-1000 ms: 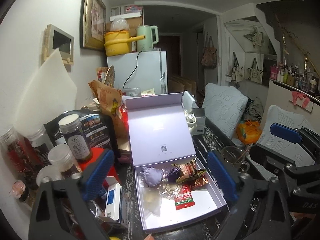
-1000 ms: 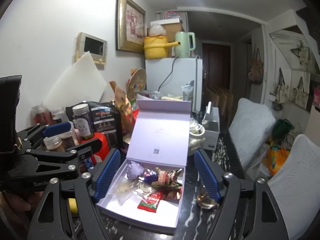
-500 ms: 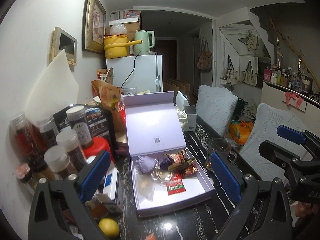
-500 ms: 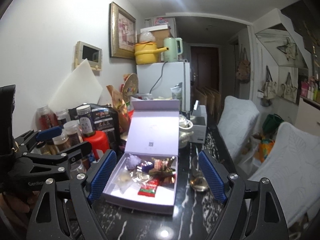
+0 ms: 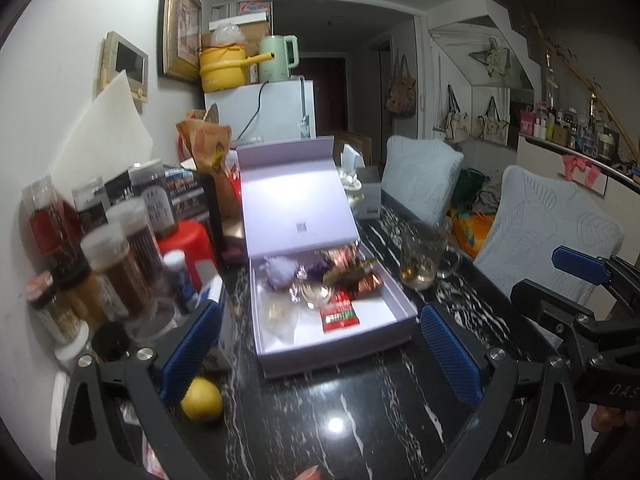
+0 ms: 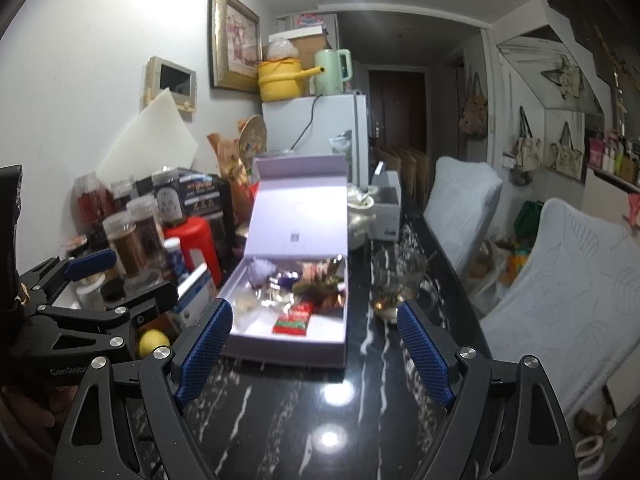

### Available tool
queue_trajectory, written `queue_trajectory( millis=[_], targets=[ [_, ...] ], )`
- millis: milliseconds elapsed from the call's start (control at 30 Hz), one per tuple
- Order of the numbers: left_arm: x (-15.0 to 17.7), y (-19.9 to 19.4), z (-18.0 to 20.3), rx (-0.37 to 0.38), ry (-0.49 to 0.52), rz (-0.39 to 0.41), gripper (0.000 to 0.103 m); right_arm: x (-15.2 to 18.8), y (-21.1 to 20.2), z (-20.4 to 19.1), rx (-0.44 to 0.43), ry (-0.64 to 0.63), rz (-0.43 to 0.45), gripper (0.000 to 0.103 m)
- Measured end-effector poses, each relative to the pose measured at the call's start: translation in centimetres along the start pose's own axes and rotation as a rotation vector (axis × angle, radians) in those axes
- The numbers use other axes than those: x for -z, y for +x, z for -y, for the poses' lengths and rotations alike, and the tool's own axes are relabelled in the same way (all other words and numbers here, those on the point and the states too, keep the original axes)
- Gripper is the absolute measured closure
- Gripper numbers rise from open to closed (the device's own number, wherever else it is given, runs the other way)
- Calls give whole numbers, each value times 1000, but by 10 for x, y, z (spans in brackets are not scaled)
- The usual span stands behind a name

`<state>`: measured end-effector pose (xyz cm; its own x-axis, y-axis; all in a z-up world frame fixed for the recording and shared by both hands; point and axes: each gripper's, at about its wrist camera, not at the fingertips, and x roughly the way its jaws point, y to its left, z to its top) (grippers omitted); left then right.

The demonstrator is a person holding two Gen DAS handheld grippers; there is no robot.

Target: Organize soft objects

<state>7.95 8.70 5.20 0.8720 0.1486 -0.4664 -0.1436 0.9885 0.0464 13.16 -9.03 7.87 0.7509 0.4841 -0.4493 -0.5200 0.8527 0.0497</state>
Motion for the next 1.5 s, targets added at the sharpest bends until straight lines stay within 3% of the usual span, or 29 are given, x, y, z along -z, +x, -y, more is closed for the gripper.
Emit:
queue_trajectory(
  millis=[467, 1500],
  targets=[
    [38, 8, 2, 33, -49, -58, 1, 47, 4, 4, 23, 19, -56, 18],
    [38, 25, 16, 64, -38, -96, 1, 51, 8, 16, 38, 41, -49, 18]
  ],
)
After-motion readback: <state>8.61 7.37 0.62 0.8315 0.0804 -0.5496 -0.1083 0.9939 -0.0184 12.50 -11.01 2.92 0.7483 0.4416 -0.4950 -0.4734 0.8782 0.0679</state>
